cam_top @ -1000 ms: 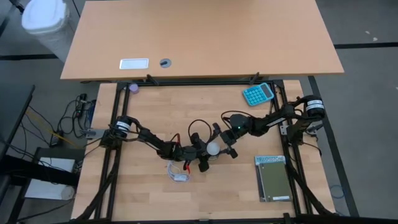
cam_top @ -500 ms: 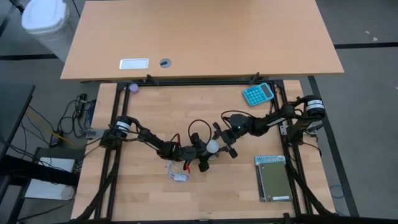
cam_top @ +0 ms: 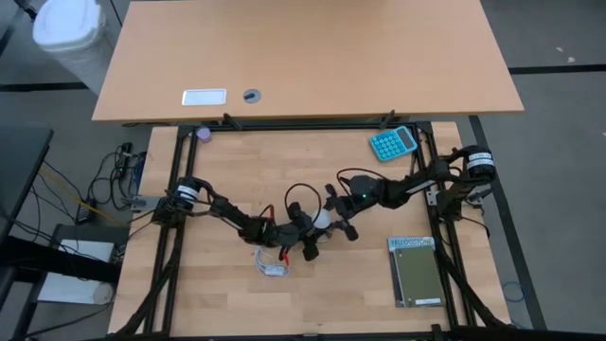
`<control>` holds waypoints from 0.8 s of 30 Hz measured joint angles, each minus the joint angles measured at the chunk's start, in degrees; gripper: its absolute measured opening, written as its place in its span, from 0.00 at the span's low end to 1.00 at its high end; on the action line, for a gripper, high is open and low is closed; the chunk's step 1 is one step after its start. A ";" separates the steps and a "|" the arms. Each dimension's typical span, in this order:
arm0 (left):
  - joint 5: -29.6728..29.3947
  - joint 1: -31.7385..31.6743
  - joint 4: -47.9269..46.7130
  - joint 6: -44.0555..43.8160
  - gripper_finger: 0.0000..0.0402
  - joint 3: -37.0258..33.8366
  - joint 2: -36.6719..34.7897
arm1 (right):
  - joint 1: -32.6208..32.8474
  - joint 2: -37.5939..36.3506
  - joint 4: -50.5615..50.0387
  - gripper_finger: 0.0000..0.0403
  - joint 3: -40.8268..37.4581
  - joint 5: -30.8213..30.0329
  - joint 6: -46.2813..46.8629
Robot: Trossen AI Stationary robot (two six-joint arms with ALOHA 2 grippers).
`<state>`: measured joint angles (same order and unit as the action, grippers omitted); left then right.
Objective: Screw lightbulb
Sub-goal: Insert the lightbulb into the socket
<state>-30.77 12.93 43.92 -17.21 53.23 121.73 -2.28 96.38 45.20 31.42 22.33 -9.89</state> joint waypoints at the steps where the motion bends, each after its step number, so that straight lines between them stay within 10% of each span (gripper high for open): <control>1: -0.55 0.04 -0.02 -0.06 0.51 -0.02 0.00 | 0.56 -0.05 -0.15 0.46 0.00 -1.34 0.00; 24: -9.93 0.45 -0.91 -5.56 0.51 -0.04 0.07 | 8.78 0.13 0.39 0.46 -0.38 -28.16 17.67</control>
<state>-40.70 13.39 43.01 -22.77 53.19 121.80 6.50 96.51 45.59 31.04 -5.83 7.78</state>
